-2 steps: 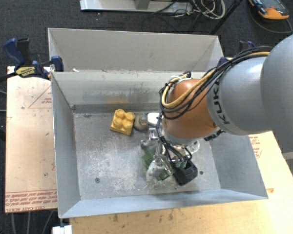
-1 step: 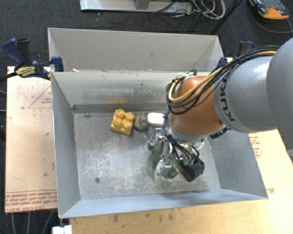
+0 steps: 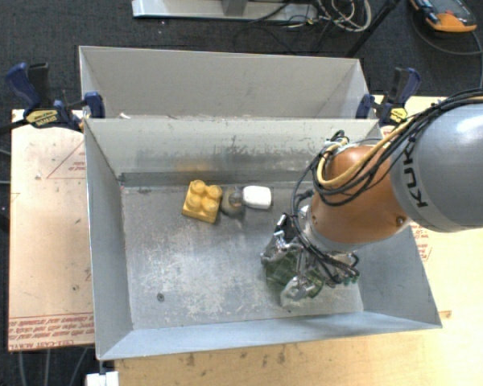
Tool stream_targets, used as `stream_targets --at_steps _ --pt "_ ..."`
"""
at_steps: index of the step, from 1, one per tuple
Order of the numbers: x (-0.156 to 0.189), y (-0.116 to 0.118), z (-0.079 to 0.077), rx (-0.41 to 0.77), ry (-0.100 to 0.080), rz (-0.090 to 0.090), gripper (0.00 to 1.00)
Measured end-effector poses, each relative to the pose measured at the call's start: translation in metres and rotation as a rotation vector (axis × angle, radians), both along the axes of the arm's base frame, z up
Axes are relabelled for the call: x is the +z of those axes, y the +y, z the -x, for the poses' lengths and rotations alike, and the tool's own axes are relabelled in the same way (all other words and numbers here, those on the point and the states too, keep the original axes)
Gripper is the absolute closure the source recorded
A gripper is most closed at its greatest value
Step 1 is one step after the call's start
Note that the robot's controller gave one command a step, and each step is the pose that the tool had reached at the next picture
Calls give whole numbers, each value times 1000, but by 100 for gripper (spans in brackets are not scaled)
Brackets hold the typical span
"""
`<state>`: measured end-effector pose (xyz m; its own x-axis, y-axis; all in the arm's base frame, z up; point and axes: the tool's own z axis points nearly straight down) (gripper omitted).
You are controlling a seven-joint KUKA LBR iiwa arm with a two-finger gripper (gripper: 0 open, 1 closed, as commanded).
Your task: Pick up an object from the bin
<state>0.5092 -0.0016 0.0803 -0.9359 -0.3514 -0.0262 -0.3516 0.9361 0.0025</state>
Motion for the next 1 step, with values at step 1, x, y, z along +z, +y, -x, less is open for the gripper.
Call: stream_targets --at_steps 1 --pt "-2 -1 3 1 14 4 100"
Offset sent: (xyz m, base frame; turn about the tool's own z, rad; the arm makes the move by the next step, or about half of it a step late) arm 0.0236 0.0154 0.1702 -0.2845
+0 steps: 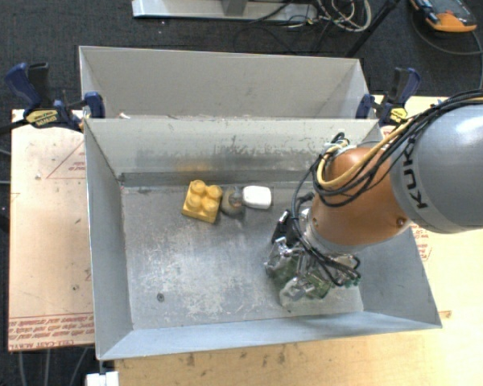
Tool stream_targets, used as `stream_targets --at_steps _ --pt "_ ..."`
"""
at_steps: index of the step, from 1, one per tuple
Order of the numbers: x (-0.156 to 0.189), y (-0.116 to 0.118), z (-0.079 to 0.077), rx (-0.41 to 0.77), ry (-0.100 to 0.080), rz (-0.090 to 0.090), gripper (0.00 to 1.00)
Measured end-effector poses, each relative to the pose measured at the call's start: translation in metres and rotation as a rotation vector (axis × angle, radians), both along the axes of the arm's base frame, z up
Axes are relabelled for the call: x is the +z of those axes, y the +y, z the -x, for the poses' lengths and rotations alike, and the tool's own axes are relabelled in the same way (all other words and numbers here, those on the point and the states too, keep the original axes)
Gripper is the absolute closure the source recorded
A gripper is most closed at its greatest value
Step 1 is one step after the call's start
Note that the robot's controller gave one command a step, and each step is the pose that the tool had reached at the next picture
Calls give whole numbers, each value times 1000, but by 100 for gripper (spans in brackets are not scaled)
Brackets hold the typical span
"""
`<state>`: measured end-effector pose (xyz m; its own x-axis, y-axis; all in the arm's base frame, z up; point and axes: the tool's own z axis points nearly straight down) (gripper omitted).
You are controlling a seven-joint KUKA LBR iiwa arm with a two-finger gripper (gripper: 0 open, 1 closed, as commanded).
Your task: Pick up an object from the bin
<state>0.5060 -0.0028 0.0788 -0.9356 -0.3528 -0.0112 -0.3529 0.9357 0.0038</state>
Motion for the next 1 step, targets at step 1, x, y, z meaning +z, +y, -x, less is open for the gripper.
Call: stream_targets --at_steps 1 --pt "170 17 -27 278 4 7 100"
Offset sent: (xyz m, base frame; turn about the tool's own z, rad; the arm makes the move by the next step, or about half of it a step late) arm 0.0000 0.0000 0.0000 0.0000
